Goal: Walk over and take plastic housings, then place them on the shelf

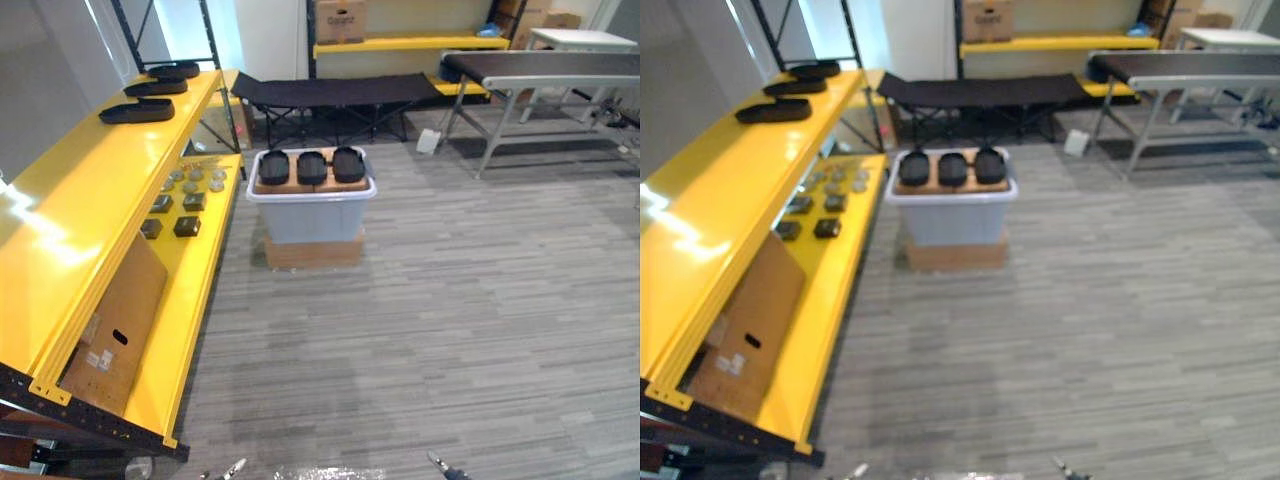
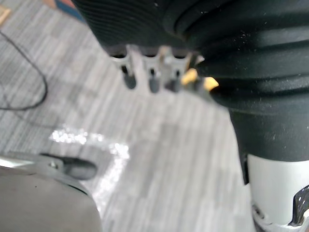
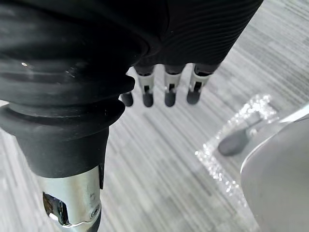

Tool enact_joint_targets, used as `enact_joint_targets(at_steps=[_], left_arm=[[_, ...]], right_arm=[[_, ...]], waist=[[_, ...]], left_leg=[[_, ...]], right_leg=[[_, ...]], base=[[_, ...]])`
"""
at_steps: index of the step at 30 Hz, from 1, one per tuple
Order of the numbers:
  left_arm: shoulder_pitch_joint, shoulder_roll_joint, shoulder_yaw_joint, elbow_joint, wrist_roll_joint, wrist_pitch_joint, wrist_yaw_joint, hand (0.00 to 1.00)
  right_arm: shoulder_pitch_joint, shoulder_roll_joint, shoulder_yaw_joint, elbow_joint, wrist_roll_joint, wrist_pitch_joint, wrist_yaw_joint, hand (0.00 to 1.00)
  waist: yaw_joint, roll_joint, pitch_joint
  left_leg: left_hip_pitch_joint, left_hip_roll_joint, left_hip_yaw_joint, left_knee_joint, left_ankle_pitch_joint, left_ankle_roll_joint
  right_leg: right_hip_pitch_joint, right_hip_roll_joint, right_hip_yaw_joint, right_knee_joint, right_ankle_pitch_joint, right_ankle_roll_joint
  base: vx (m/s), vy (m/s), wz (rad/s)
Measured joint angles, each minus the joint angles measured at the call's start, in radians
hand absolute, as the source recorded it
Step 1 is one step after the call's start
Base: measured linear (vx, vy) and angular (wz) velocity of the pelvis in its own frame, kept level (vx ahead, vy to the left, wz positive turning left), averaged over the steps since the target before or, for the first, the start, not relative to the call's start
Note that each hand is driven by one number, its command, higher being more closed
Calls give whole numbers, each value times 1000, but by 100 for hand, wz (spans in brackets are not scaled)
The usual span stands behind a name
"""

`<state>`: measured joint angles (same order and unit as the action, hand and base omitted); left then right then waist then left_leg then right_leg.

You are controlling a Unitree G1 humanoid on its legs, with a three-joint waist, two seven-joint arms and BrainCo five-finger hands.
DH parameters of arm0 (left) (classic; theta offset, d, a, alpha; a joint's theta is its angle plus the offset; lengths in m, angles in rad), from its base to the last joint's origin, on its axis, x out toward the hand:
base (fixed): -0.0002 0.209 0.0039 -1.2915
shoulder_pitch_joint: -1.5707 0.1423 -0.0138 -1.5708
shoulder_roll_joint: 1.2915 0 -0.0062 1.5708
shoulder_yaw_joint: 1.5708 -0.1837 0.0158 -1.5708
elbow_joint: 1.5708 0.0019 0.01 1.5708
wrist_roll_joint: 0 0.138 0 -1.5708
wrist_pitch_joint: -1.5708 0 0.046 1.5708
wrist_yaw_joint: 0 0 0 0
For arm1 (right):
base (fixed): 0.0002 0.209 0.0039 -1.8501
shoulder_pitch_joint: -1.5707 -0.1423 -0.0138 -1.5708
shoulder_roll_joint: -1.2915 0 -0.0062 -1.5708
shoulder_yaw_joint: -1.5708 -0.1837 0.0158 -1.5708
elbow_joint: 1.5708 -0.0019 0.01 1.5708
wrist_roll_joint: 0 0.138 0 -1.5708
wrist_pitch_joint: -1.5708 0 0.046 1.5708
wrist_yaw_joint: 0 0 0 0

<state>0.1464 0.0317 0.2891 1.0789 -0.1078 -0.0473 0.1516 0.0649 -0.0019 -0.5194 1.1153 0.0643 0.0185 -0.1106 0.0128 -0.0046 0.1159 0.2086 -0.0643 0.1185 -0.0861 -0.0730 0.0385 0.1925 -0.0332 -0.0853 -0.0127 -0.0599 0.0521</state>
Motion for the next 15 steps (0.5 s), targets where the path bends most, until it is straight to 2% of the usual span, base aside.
enact_joint_targets(at_steps=[6,7,8,9,10,11,12,13,14,15], left_arm=[[-2,5,-8,0,0,-8,-9,0],[-4,7,-9,1,1,-7,-11,0],[-6,12,-18,1,1,-6,-13,0],[-11,19,-33,1,1,-5,-16,0],[-18,18,-38,1,1,-2,-20,0],[-20,20,-36,2,1,0,-24,0],[-26,22,-38,1,1,4,-28,0],[-31,40,-38,2,9,8,-29,0],[-34,53,-38,2,19,11,-29,0],[-40,55,-37,2,33,13,-29,0]], right_arm=[[1,-5,0,0,-1,2,4,0],[1,-7,-1,0,-3,4,7,0],[1,-7,-3,0,-2,6,8,0],[-2,-11,-6,-4,-2,8,12,0],[-8,-18,-8,-20,-1,8,21,0],[-12,-18,-8,-31,-1,8,24,0],[-23,-11,-8,-41,-1,8,25,0],[-33,-5,-8,-38,-1,9,26,0],[-29,4,-8,-36,0,9,25,0],[-23,6,-8,-33,1,9,25,0]], waist=[[0,-4,2],[-1,-4,2],[-2,-2,3],[-4,5,8],[-5,15,24],[-5,15,29],[-7,19,53],[-21,-2,78],[-29,-24,79],[-29,-28,81]], left_leg=[[-26,-8,-2,0,4,7],[-33,-11,-3,4,4,10],[-38,-12,-2,4,-6,14],[-40,-10,2,4,-16,26],[-33,4,21,5,-18,29],[-34,10,36,12,-23,31],[-29,13,57,25,-28,35],[-1,10,62,25,-40,35],[6,12,61,25,-50,29],[7,15,61,27,-55,28]], right_leg=[[-36,-6,2,1,0,3],[-46,-9,2,7,-1,8],[-69,-14,3,43,-20,31],[-127,-18,8,154,-52,75],[-217,-13,9,333,-63,91],[-274,-15,7,434,-65,89],[-335,-26,2,566,-75,72],[-372,-53,-31,653,-100,43],[-387,-69,-58,625,-116,46],[-390,-68,-61,582,-116,46]], base=[[-38,-23,-1],[0,0,0],[6,6,-7],[9,42,-25],[9,38,-36],[-4,69,-44],[10,74,-37],[64,113,-24],[99,93,-11],[151,78,-7]])
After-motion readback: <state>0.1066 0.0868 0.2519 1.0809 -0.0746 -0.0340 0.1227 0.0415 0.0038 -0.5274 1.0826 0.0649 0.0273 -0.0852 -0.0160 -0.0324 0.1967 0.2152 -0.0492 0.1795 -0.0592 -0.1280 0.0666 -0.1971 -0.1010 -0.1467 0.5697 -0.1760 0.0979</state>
